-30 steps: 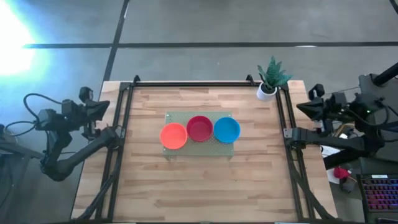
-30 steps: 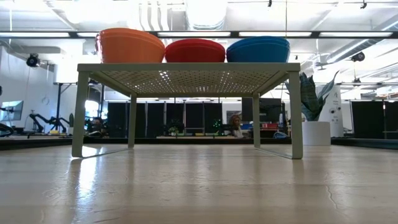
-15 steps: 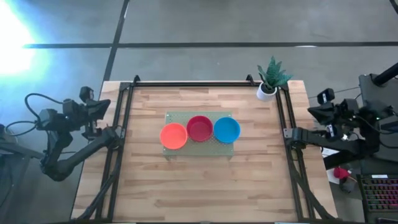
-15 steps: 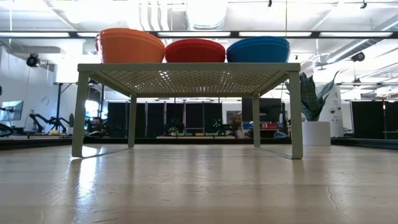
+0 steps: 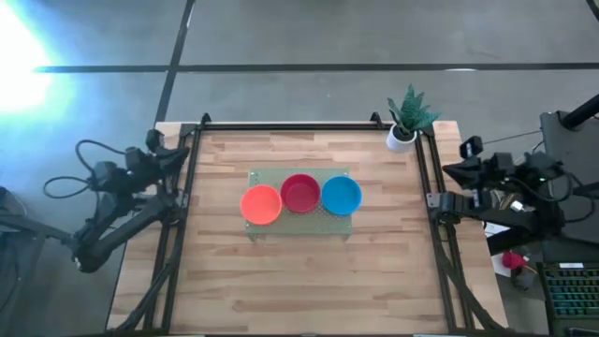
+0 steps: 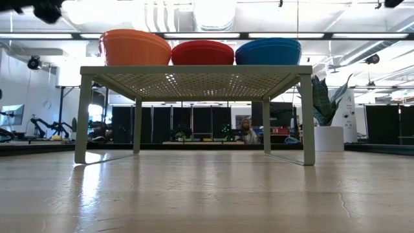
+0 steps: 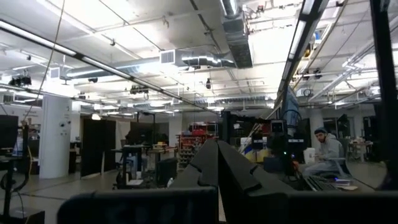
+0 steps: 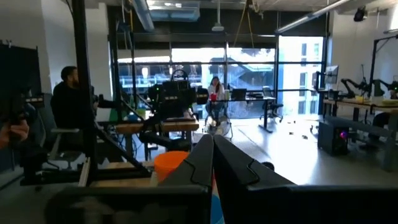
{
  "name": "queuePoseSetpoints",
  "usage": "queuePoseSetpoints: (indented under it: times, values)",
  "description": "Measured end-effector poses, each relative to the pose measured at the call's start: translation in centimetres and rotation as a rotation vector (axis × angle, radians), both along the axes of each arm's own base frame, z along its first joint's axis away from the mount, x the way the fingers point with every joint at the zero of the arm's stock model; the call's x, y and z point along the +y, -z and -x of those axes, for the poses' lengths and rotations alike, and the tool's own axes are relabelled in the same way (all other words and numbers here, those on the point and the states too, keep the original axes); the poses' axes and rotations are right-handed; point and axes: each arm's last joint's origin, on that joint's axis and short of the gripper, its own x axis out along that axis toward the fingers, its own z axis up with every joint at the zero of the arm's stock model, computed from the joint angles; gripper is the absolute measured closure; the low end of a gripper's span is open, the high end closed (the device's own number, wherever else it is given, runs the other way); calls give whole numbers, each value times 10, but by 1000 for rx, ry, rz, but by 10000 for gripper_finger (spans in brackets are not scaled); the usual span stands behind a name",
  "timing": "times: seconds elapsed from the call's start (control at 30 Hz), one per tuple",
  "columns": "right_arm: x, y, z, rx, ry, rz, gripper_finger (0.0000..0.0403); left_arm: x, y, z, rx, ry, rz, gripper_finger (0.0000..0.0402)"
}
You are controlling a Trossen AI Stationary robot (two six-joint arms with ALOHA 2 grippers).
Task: Pick & Place Mini bowls
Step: Return to Home Position
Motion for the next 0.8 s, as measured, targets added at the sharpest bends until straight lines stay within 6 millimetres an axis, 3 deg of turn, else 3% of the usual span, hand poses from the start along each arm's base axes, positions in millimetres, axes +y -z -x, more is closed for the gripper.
queuePoseSetpoints:
  times: [0.43,0.8]
  values:
    - [-10,43,-40,63,-16,-53,394,24,71,-29,-24,30,61,401]
    - [-13,58,-55,19,-61,-53,394,29,97,-36,42,44,94,401]
